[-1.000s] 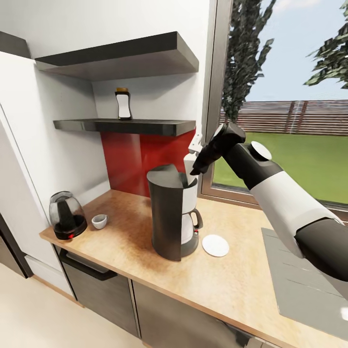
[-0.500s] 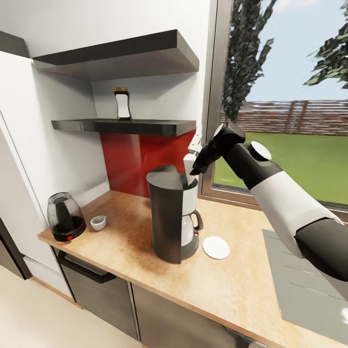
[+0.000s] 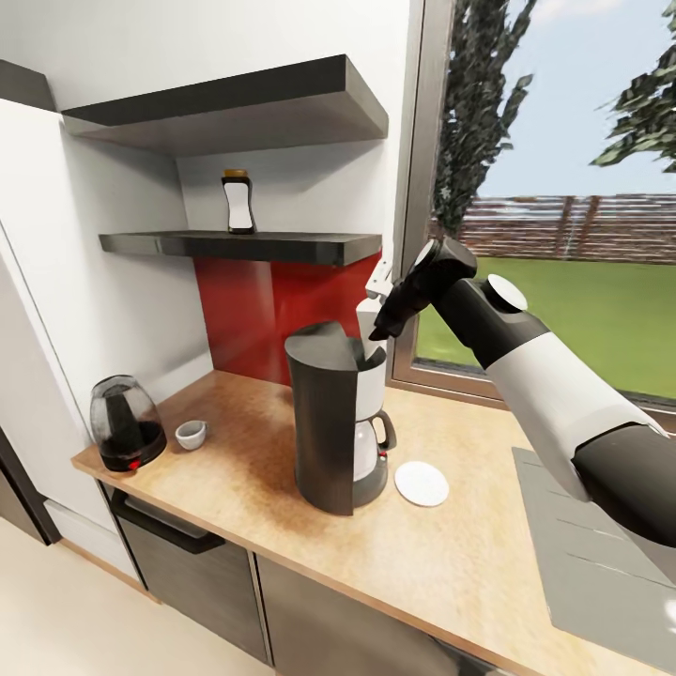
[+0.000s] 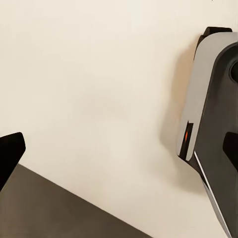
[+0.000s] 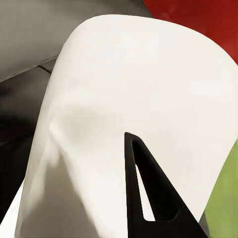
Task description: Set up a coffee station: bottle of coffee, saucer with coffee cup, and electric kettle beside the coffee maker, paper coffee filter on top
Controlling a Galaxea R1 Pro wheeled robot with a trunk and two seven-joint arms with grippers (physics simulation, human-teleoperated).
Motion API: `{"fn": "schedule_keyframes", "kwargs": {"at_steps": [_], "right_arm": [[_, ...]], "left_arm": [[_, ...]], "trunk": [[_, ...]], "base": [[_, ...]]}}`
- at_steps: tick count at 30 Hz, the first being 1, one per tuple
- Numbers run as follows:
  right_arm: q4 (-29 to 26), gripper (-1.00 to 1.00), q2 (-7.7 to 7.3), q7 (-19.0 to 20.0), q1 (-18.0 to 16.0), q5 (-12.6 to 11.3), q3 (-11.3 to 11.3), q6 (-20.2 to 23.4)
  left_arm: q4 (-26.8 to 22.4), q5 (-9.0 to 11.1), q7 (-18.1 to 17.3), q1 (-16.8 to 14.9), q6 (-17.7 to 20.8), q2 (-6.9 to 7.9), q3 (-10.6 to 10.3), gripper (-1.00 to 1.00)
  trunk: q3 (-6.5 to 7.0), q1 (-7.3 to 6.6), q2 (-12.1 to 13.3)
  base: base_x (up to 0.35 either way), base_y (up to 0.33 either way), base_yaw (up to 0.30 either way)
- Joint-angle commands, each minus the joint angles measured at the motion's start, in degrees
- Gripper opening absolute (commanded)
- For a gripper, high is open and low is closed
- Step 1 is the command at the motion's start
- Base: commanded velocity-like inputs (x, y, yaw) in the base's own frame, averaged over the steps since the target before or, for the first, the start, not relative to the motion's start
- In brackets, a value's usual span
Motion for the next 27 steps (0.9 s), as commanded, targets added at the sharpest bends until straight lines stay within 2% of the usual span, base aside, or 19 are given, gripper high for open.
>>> {"fn": "schedule_keyframes", "kwargs": {"at_steps": [1,15,24,25,27], "right_arm": [[-0.1,-1.00,-0.05,0.4,0.0,0.4,0.1,0.3],[-0.1,-1.00,-0.04,0.4,0.0,0.3,0.1,0.2],[2.3,-1.00,0.09,0.4,0.1,0.4,0.1,0.2],[2.3,1.00,0.10,0.4,0.1,0.3,0.1,0.2],[2.4,1.00,0.12,0.4,0.1,0.3,0.0,0.2]], "left_arm": [[0.1,0.2,0.1,-0.1,0.1,0.00,0.2,1.00],[0.1,0.2,0.1,-0.1,0.1,0.02,0.2,1.00],[0.2,0.2,0.1,-0.1,0.1,0.00,0.2,1.00],[0.2,0.2,0.1,-0.1,0.1,0.00,0.2,1.00],[0.2,0.2,0.1,-0.1,0.1,0.00,0.2,1.00]], "trunk": [[-0.02,0.02,0.0],[-0.02,0.02,0.0],[-0.02,0.02,0.0],[-0.02,0.02,0.0],[-0.02,0.02,0.0]], "base": [[0.005,0.002,0.000],[0.000,0.000,0.000],[0.000,0.000,0.000],[0.000,0.000,0.000],[0.000,0.000,0.000]]}}
